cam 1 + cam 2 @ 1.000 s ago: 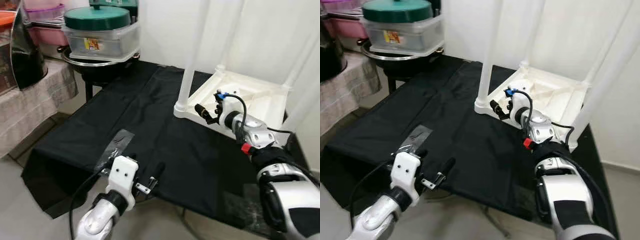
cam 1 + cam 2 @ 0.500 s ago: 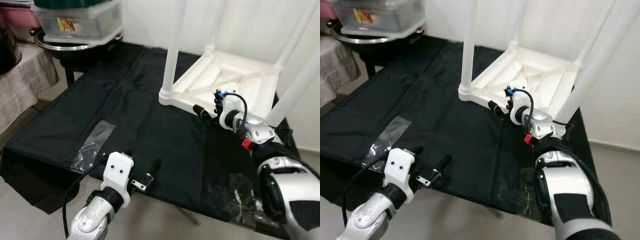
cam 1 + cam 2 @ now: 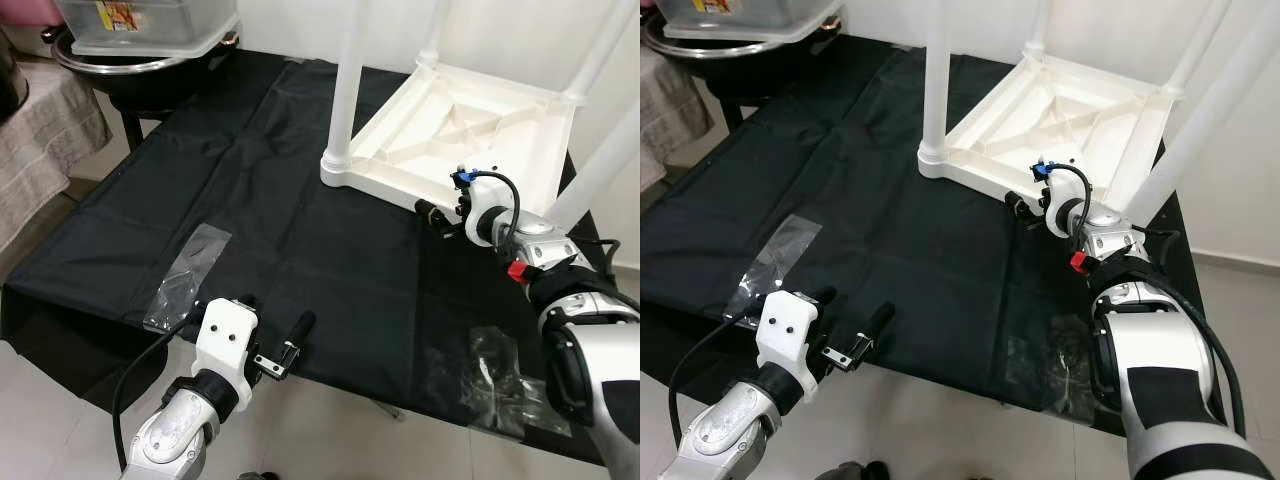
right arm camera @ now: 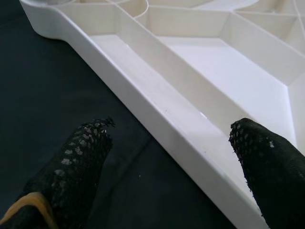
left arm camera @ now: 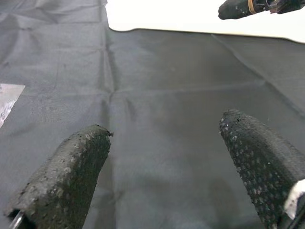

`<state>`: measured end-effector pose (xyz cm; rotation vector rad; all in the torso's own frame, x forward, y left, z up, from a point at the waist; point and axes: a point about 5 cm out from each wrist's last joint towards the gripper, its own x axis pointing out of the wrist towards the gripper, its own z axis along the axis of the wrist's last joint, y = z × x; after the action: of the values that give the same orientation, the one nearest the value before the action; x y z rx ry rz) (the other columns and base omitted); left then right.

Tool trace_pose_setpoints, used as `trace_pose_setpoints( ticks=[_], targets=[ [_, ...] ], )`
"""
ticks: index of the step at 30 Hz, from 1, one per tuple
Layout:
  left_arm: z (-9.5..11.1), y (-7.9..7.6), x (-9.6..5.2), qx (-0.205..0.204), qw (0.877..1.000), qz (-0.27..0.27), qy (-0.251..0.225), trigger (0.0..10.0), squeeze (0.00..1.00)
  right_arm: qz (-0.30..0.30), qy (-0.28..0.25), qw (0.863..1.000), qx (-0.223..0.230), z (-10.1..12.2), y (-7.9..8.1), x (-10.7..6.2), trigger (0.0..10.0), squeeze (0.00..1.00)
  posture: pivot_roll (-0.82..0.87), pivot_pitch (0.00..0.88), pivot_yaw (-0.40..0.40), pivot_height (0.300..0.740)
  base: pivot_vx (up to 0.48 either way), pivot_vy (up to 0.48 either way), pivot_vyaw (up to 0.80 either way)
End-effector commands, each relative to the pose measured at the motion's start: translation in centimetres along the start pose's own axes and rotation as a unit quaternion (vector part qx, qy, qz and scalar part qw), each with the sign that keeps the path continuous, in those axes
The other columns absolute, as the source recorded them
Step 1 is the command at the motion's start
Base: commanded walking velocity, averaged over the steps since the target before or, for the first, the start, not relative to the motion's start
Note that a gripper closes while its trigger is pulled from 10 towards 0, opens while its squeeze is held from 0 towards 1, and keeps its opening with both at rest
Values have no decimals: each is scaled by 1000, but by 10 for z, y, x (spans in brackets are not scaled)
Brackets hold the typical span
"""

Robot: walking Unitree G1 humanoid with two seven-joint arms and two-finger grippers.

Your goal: Building children table

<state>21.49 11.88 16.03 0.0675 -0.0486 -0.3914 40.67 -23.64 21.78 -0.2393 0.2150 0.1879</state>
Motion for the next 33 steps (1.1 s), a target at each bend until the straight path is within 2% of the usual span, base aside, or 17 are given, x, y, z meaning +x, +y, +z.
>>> trace_pose_setpoints(
  ticks=[1, 6, 8, 10, 13, 14, 16, 18, 20, 23, 24, 27, 33],
  targets=[
    [-1, 1, -5, 1, 1000, -1, 10, 10000, 0, -4, 17, 1000, 2, -5, -3, -1, 10000, 0, 112, 251, -47, 740, 0, 0, 0],
    [5, 1, -12, 2, 1000, -1, 11, 10000, 0, -3, 40, 999, -3, -17, -3, -2, 10000, 0, 129, 280, -36, 740, 0, 0, 0],
    [7, 2, -15, 3, 1000, 1, 13, 10000, 0, -4, 29, 1000, -12, -11, -3, -2, 10000, 0, 136, 282, -31, 740, 0, 0, 0],
    [8, 2, -16, 3, 1000, 0, 13, 10000, 0, 4, 18, 1000, -12, -5, -1, -1, 10000, 0, 138, 290, -24, 740, 0, 0, 0],
    [11, 3, -17, 5, 1000, -2, 14, 10000, 0, 29, -12, 999, -7, 17, 3, 1, 10000, 0, 138, 293, -20, 740, 0, 0, 0],
    [15, 2, -15, 6, 1000, -10, 10, 10000, 0, 56, -33, 998, -8, 38, 7, 2, 10000, 0, 138, 300, -13, 740, 0, 0, 0],
    [15, 2, -15, 6, 1000, -10, 10, 10000, 0, 56, -33, 998, -8, 38, 7, 2, 10000, 0, 138, 300, -13, 740, 0, 0, 0],
    [19, 2, -14, 5, 1000, -15, 5, 10000, 0, 78, -43, 996, -17, 52, 10, 1, 10000, 0, 134, 309, -10, 740, 0, 0, 0],
    [22, 1, -14, 3, 1000, -19, 2, 10000, 0, 83, -38, 996, -25, 54, 11, 1, 10000, 0, 131, 315, -1, 740, 0, 0, 0],
    [29, -2, -15, 3, 999, -35, -2, 10000, 0, 100, 10, 993, -56, 44, 14, 2, 10000, 0, 135, 330, -3, 740, 0, 0, 0],
    [29, -2, -15, 3, 999, -35, -2, 10000, 0, 100, 10, 993, -56, 44, 14, 2, 10000, 0, 135, 330, -3, 740, 0, 0, 0],
    [33, 0, -17, 5, 999, -37, -2, 10000, 0, 118, 55, 989, -76, 26, 18, 3, 10000, 0, 139, 341, -9, 740, 0, 0, 0],
    [40, 0, -18, 4, 999, -39, -9, 10000, 0, 119, 94, 985, -87, 11, 17, 2, 10000, 0, 142, 347, -7, 740, 0, 0, 0]
  ],
)
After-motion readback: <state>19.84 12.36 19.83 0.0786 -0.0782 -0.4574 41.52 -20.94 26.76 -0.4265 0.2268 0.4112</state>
